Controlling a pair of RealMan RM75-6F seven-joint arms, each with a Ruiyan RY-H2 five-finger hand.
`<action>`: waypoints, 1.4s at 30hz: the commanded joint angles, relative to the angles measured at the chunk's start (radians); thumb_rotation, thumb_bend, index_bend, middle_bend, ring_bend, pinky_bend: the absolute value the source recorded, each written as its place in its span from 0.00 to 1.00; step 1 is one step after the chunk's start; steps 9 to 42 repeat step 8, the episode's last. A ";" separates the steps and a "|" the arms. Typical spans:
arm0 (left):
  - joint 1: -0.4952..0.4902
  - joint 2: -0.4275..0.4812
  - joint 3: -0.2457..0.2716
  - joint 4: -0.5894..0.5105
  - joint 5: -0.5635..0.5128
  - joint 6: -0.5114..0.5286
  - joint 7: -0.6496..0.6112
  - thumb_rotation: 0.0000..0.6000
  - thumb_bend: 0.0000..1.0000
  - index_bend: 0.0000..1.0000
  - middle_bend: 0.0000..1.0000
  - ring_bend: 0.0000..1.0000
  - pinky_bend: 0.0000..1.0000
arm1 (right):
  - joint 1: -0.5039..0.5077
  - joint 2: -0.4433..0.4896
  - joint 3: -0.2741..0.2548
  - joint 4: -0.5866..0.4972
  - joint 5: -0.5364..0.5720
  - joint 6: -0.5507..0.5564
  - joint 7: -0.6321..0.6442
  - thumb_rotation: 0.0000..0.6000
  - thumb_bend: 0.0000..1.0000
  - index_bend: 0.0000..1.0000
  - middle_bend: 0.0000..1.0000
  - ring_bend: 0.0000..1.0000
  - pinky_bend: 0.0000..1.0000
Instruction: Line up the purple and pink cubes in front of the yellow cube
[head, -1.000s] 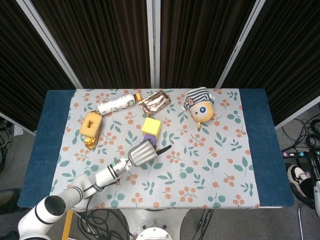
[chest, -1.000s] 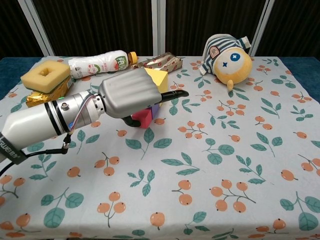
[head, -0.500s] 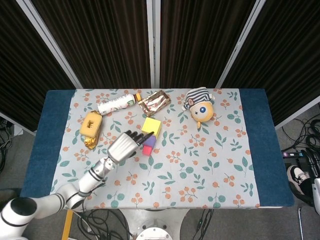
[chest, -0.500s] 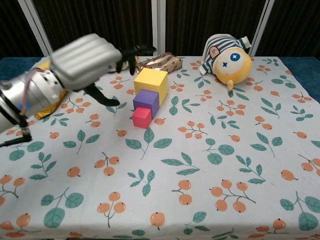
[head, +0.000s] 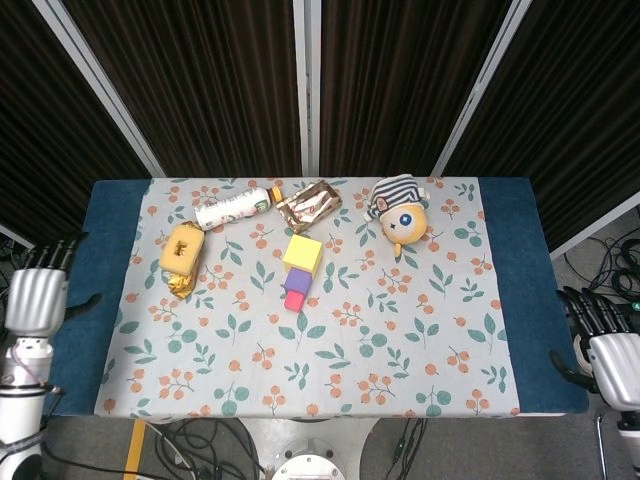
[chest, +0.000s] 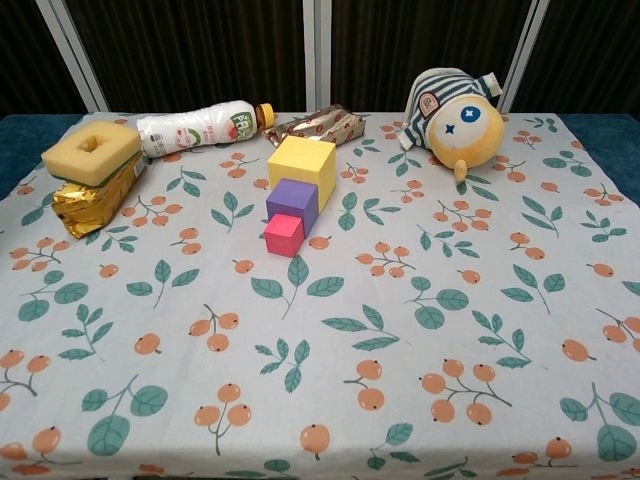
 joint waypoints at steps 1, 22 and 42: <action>0.064 0.027 0.034 -0.018 0.015 0.052 -0.016 1.00 0.00 0.20 0.26 0.22 0.23 | 0.004 -0.023 0.002 -0.002 0.005 0.001 -0.031 1.00 0.22 0.00 0.06 0.00 0.08; 0.139 0.037 0.062 -0.043 0.056 0.100 0.010 1.00 0.00 0.20 0.26 0.22 0.23 | -0.003 -0.047 -0.003 -0.017 0.018 0.010 -0.067 1.00 0.22 0.00 0.06 0.00 0.08; 0.139 0.037 0.062 -0.043 0.056 0.100 0.010 1.00 0.00 0.20 0.26 0.22 0.23 | -0.003 -0.047 -0.003 -0.017 0.018 0.010 -0.067 1.00 0.22 0.00 0.06 0.00 0.08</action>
